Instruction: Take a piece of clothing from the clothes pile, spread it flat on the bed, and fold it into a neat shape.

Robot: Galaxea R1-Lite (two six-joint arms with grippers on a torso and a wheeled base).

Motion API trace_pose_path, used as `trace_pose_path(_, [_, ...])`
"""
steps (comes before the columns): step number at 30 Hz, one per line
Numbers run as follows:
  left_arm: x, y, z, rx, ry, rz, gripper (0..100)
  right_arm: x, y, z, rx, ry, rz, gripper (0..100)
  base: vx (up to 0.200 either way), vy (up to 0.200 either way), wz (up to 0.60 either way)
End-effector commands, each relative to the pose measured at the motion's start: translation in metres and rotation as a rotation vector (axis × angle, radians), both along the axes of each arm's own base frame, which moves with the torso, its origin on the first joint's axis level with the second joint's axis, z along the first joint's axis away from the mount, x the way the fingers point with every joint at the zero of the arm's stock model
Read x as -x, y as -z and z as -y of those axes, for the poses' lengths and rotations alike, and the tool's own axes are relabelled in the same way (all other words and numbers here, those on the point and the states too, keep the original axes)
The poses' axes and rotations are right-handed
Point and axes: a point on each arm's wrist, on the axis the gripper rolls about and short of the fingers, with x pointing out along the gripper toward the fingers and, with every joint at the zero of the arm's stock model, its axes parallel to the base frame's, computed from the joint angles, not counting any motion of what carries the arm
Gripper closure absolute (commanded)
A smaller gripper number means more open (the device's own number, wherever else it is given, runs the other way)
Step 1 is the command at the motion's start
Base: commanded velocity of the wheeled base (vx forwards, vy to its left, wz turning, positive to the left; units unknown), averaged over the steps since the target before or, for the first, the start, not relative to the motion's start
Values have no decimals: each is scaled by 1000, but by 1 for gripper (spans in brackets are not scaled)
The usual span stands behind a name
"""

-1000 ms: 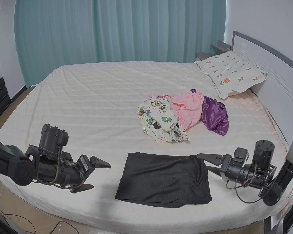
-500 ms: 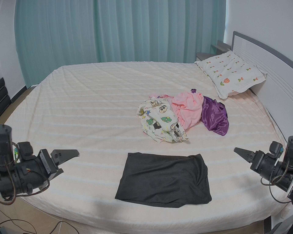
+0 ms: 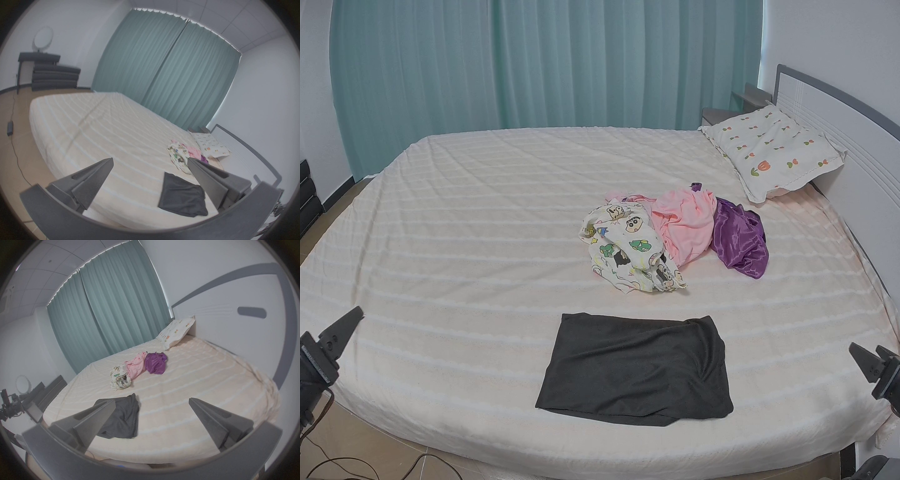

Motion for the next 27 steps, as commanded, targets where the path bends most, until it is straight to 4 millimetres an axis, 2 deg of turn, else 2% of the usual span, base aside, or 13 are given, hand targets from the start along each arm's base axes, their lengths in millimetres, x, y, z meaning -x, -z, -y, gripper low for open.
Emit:
trace_pose_path(1, [43,9,-23,-61,-158,150,0,49,3,14,49,136,179,0,0,0,0])
trace_pose_path(3, [49,12,-26,-97,-226,142,0,54,5,15,60,157,195,0,0,0,0])
trace_pose_path(6, [71,21,-30,-224,-382,157,0,70,10,15,115,164,249,0,0,0,0])
trace_pose_path(9, [90,25,-31,-294,-430,214,0,82,18,13,172,163,275,0,0,0,0])
trace_pose_path(10, [90,25,-31,-294,-430,214,0,82,18,13,172,163,275,0,0,0,0])
trace_pose_path(11, [98,28,-31,-324,-444,246,0,90,26,12,211,140,280,0,0,0,0])
trace_pose_path(14, [102,40,-31,-364,-447,254,0,100,39,12,260,119,271,0,0,0,0])
trace_pose_path(17, [99,52,-30,-387,-469,223,0,99,42,12,274,114,255,0,0,0,0])
trace_pose_path(23, [100,71,-28,-438,-458,226,0,91,61,12,286,103,209,0,0,0,0])
trace_pose_path(27, [94,78,-28,-442,-463,265,0,85,65,12,304,97,271,0,0,0,0])
